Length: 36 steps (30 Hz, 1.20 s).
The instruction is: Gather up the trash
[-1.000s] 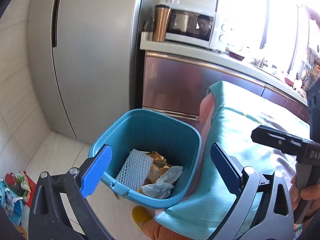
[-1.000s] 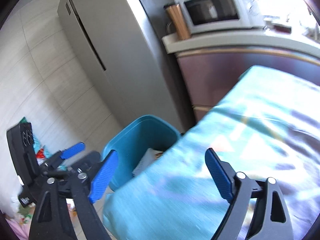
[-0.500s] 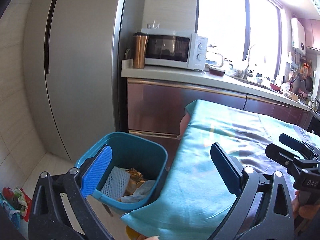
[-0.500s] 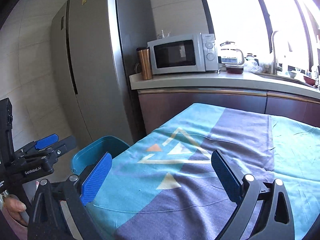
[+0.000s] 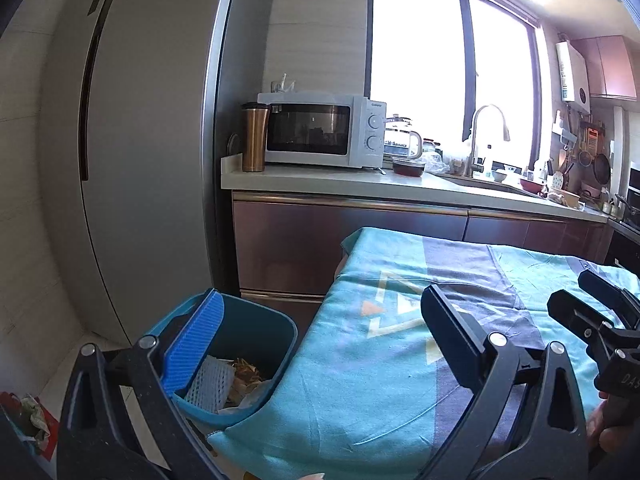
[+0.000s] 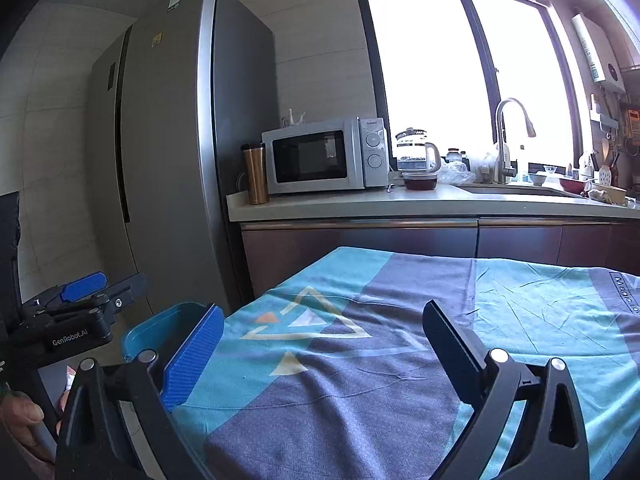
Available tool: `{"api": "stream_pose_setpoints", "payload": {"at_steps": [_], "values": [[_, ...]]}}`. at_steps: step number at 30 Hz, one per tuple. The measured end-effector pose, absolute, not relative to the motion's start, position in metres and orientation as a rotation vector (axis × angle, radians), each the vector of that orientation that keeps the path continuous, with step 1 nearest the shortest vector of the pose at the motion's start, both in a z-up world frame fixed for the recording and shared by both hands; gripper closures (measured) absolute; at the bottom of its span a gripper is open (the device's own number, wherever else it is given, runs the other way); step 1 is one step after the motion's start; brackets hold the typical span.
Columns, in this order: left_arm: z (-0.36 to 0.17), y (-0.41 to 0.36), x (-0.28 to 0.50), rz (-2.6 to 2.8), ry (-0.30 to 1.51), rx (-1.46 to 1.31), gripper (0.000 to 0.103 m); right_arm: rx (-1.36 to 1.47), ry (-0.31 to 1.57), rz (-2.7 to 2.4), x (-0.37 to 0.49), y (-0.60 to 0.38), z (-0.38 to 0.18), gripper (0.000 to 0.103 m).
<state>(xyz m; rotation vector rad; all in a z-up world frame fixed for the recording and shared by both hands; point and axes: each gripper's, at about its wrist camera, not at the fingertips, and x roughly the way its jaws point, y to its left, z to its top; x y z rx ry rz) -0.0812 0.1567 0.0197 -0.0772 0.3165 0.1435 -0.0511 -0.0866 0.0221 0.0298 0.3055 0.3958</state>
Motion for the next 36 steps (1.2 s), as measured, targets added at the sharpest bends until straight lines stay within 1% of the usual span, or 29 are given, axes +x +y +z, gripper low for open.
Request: {"api": "stream_pose_setpoints", "payload": {"at_steps": [18, 36], "values": [[0.026, 0.128, -0.089, 0.115, 0.262, -0.026, 0.006, 0.047, 0.26, 0.342, -0.066, -0.11, 0.027, 0.007], [0.027, 0.124, -0.086, 0.103, 0.248, -0.033, 0.006, 0.042, 0.238, 0.321, -0.067, -0.121, 0.031, 0.007]]}}
